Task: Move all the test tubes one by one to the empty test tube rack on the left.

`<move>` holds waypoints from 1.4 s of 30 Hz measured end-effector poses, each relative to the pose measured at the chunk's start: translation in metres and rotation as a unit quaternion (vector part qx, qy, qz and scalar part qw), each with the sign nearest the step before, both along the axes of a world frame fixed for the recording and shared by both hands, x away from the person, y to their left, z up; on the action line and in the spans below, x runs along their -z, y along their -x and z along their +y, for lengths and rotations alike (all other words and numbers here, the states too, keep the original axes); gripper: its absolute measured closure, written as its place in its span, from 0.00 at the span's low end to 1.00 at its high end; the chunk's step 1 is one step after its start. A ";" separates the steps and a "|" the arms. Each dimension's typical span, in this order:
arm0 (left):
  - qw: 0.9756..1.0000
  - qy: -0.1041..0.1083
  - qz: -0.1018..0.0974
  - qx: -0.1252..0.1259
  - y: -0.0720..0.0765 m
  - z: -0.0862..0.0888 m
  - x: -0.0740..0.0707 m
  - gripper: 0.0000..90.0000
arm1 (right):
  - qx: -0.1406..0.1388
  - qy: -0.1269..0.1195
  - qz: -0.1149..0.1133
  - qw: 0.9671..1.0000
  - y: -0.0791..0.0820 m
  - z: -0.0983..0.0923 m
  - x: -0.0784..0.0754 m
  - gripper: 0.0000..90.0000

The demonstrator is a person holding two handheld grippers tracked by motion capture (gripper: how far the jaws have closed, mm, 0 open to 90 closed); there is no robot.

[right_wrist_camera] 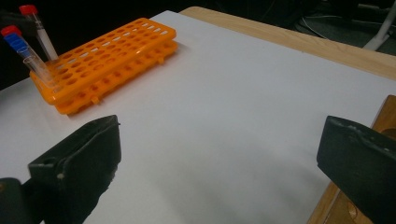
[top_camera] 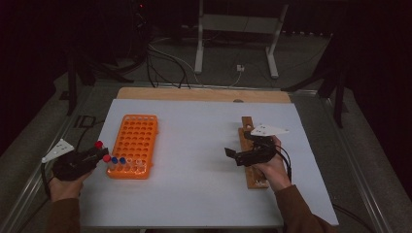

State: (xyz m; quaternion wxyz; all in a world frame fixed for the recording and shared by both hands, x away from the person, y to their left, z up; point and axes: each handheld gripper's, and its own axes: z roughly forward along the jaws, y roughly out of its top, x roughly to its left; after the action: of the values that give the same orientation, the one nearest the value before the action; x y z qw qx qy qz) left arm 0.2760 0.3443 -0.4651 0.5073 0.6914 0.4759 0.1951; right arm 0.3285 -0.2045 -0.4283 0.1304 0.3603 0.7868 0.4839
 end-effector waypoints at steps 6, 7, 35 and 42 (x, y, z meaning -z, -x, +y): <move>1.000 0.005 -0.017 0.010 -0.001 -0.005 -0.010 0.68 | -0.002 0.001 0.000 1.000 0.000 0.000 0.001 0.00; 1.000 0.005 -0.018 0.011 -0.001 -0.006 -0.011 0.68 | -0.002 0.001 0.000 1.000 0.000 0.000 0.001 0.00; 0.999 0.006 -0.039 -0.007 0.001 -0.012 -0.018 0.83 | 0.004 0.000 -0.001 1.000 0.002 -0.005 0.002 0.00; 0.998 -0.023 -0.032 -0.054 -0.032 -0.024 -0.033 0.78 | 0.005 -0.004 -0.003 1.000 0.003 -0.005 0.002 0.00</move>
State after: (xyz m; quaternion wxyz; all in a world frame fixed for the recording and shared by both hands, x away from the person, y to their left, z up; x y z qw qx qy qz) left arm 0.3079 0.3200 -0.4317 0.4947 0.6700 0.4912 0.2551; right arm 0.3256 -0.2098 -0.4307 0.1337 0.3633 0.7826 0.4876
